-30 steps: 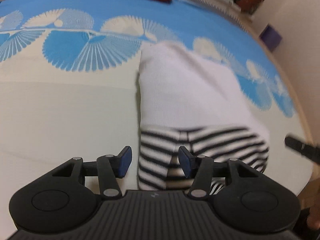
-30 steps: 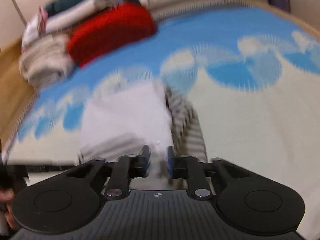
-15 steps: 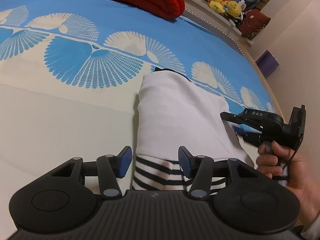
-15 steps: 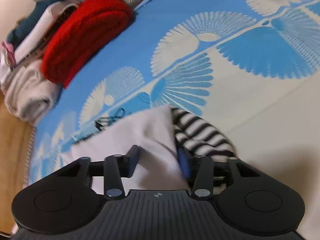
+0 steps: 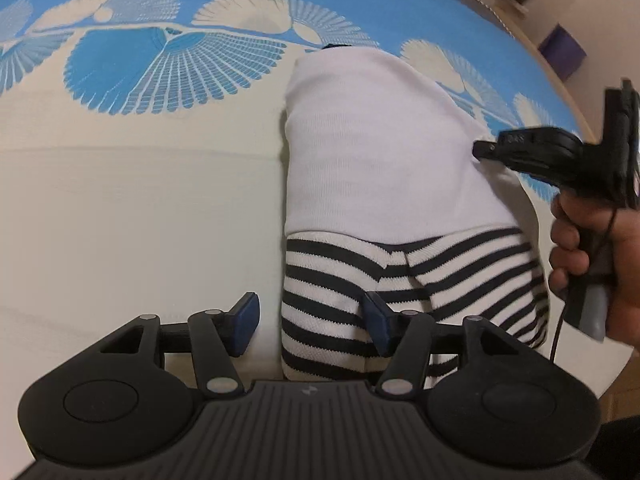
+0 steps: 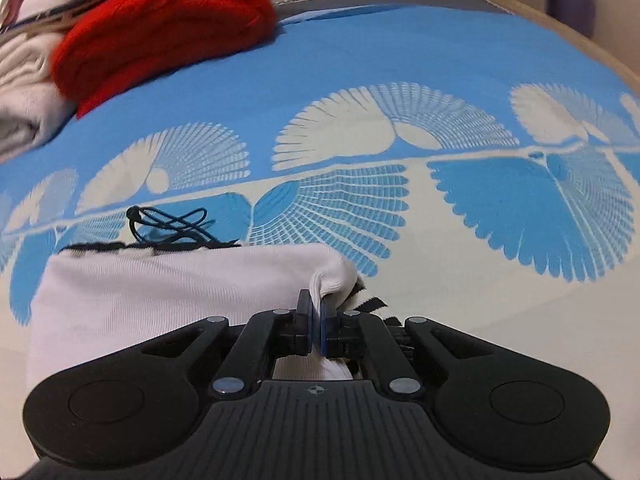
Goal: Fold small clothes
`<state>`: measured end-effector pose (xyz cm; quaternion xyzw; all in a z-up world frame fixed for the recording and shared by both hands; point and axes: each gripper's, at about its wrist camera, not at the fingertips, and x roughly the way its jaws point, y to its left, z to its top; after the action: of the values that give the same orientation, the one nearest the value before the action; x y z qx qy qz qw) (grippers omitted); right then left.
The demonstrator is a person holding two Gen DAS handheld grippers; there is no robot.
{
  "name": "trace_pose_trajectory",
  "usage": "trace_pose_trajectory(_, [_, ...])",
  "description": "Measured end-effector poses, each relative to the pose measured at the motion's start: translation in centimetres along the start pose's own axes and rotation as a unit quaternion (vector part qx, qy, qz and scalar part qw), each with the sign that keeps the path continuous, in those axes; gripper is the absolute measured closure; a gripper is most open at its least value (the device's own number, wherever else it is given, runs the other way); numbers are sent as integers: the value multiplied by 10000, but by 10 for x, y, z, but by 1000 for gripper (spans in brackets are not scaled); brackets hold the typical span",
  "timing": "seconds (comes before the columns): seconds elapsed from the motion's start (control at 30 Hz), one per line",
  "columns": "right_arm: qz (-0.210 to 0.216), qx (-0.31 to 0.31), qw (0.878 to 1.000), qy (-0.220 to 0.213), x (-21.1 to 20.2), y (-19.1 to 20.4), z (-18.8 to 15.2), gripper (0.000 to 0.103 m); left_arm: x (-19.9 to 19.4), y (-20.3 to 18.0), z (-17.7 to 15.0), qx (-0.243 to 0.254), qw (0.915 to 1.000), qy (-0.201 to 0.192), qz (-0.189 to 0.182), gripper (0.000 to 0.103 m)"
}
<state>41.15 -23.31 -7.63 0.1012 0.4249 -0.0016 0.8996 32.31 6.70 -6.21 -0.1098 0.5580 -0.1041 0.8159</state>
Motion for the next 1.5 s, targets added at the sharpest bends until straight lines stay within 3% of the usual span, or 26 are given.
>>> trace_pose_trajectory(0.07, [-17,1,10000,-61,-13,-3,2,95,-4,2,0,-18,10000,-63,-15,40])
trace_pose_trajectory(0.17, [59,-10,9988,-482,-55,-10,1,89,-18,1,2,68,9993,-338,-124,41])
trace_pose_trajectory(0.27, [310,-192,9945,-980,-104,-15,-16,84,-30,-3,4,139,9977,-618,-246,41])
trace_pose_trajectory(0.33, [514,-267,9932,-1014,-123,-16,-36,82,-34,-5,6,128,9970,-694,-314,41])
trace_pose_trajectory(0.43, [595,-405,9962,-482,-111,-17,-68,82,-28,-5,5,162,9978,-609,-206,41])
trace_pose_trajectory(0.5, [257,-673,9973,103,-86,-16,-88,82,-11,-6,2,325,9987,-272,277,40])
trace_pose_trajectory(0.53, [18,-773,9965,324,-74,-16,-97,82,-2,-5,-1,412,9976,-109,554,34])
trace_pose_trajectory(0.6, [-120,-800,9965,190,-75,-16,-100,75,-5,-6,-1,390,9971,-202,618,34])
trace_pose_trajectory(0.73, [-112,-775,9968,-139,-97,-9,-97,76,-19,-9,-3,571,9965,-526,320,35])
trace_pose_trajectory(0.77, [-223,-854,9961,-62,-93,-8,-100,76,-13,-9,-3,611,9965,-423,388,34])
trace_pose_trajectory(0.83, [-596,-1018,9917,516,-71,-13,-109,74,1,-10,-7,638,9956,-185,655,30])
trace_pose_trajectory(0.87, [-727,-957,9889,873,-62,-16,-110,74,2,-12,-9,638,9951,-202,732,27])
trace_pose_trajectory(0.9, [-735,-789,9896,954,-63,-21,-108,74,1,-13,-10,649,9944,-271,795,26])
trace_pose_trajectory(1.03, [-548,-292,9972,417,-105,-30,-93,68,-20,-24,-21,760,9881,-752,1104,17])
trace_pose_trajectory(1.1, [-443,-296,9985,139,-132,-30,-89,48,-38,-33,-25,919,9822,-1104,1214,15])
trace_pose_trajectory(1.2, [-281,-343,9985,-320,-175,-31,-86,33,-69,-50,-33,1045,9743,-1416,1408,11])
trace_pose_trajectory(1.27, [-168,-384,9972,-613,-202,-33,-88,26,-90,-60,-43,935,9719,-1638,1410,0])
trace_pose_trajectory(1.37, [-26,-546,9935,-996,-238,-33,-97,12,-122,-77,-65,674,9725,-1857,1234,1])
trace_pose_trajectory(1.5, [-25,-826,9883,-1283,-272,-31,-121,7,-152,-94,-104,609,9698,-2038,1194,1])
